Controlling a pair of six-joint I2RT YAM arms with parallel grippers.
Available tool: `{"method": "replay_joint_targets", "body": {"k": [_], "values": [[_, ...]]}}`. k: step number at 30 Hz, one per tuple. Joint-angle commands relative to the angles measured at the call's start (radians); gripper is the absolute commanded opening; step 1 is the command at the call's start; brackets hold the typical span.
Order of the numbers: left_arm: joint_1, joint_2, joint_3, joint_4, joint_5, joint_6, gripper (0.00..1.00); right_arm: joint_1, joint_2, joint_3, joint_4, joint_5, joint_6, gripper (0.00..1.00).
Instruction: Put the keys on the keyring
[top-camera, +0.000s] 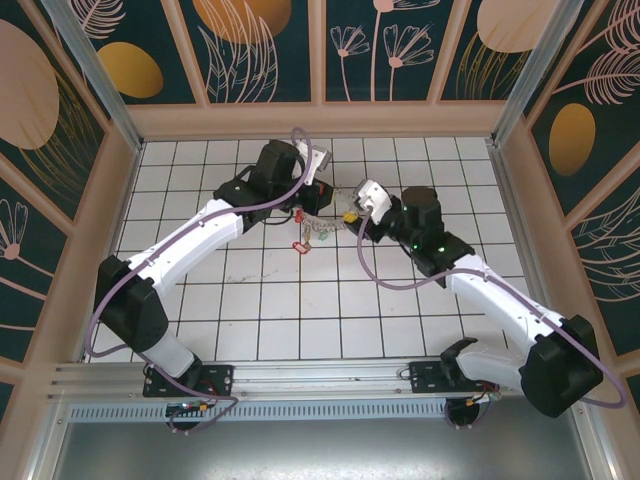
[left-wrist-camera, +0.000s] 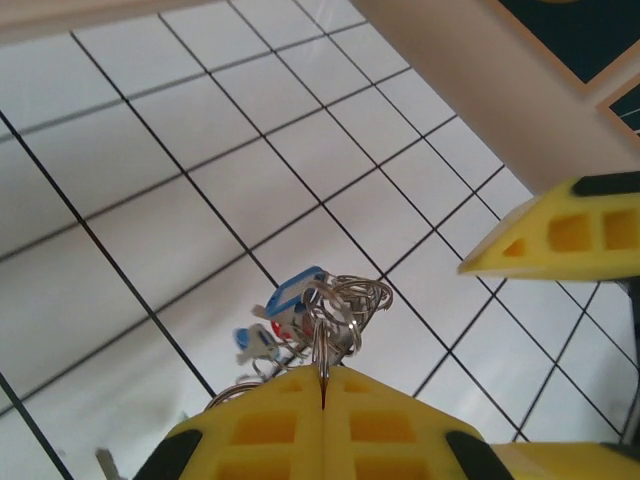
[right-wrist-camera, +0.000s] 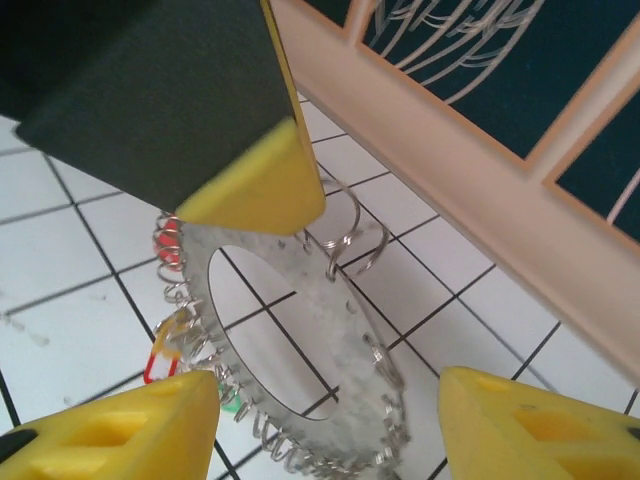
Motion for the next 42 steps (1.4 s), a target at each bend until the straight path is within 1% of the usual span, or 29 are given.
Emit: {"method": "replay_joint_targets", "body": {"k": [1, 3, 5, 9, 12, 13, 15, 17, 19, 21, 22, 25, 28, 30, 32, 35, 37, 39, 41, 42], "values": [[0.002, -0.002, 0.027, -0.038, 0.07, -0.083, 0.0, -0.039, -0.001, 0.07, -0.155, -0.138, -0.176, 0.6], [0.002, 0.0, 0.02, -0.057, 0.098, -0.113, 0.0, -0.051, 0.018, 0.094, -0.195, -0.186, -0.229, 0.6], [0.002, 0.003, 0.021, -0.079, 0.125, -0.141, 0.0, -0.054, 0.042, 0.111, -0.206, -0.197, -0.263, 0.6], [0.002, 0.001, 0.021, -0.091, 0.156, -0.164, 0.0, -0.068, 0.108, 0.161, -0.266, -0.247, -0.291, 0.6], [0.002, -0.003, 0.022, -0.097, 0.166, -0.166, 0.0, -0.07, 0.168, 0.198, -0.309, -0.247, -0.301, 0.59], [0.002, -0.002, 0.022, -0.1, 0.173, -0.168, 0.0, -0.069, 0.182, 0.204, -0.313, -0.247, -0.301, 0.57], [0.001, 0.002, 0.025, -0.107, 0.194, -0.172, 0.0, -0.07, 0.195, 0.207, -0.315, -0.261, -0.299, 0.5], [0.002, 0.008, 0.027, -0.119, 0.21, -0.179, 0.0, -0.068, 0.191, 0.201, -0.303, -0.271, -0.299, 0.37], [0.002, 0.011, 0.028, -0.13, 0.218, -0.19, 0.0, -0.066, 0.181, 0.184, -0.276, -0.273, -0.294, 0.28], [0.002, 0.009, 0.021, -0.132, 0.234, -0.199, 0.0, -0.061, 0.175, 0.172, -0.256, -0.277, -0.288, 0.25], [0.002, 0.006, 0.015, -0.133, 0.242, -0.203, 0.0, -0.056, 0.173, 0.167, -0.249, -0.274, -0.29, 0.17], [0.002, 0.004, 0.012, -0.147, 0.25, -0.203, 0.0, -0.033, 0.173, 0.142, -0.202, -0.234, -0.287, 0.0], [0.002, 0.011, 0.02, -0.174, 0.24, -0.203, 0.0, 0.0, 0.17, 0.121, -0.14, -0.15, -0.26, 0.0], [0.003, 0.013, 0.023, -0.188, 0.233, -0.204, 0.0, 0.001, 0.168, 0.115, -0.12, -0.142, -0.24, 0.0], [0.002, 0.015, 0.029, -0.199, 0.227, -0.202, 0.0, 0.026, 0.159, 0.094, -0.093, -0.123, -0.231, 0.0], [0.002, 0.034, 0.058, -0.26, 0.186, -0.183, 0.0, 0.051, 0.125, 0.048, -0.047, -0.077, -0.233, 0.0], [0.002, 0.058, 0.095, -0.32, 0.176, -0.15, 0.0, 0.06, 0.096, 0.018, -0.013, -0.052, -0.237, 0.0], [0.002, 0.077, 0.119, -0.356, 0.194, -0.121, 0.0, 0.065, 0.074, 0.0, 0.0, -0.033, -0.243, 0.0], [0.002, 0.089, 0.135, -0.379, 0.216, -0.083, 0.0, 0.065, 0.059, -0.01, -0.006, -0.042, -0.25, 0.0], [0.002, 0.089, 0.137, -0.39, 0.224, -0.042, 0.0, 0.064, 0.053, -0.013, -0.024, -0.065, -0.257, 0.01]]}}
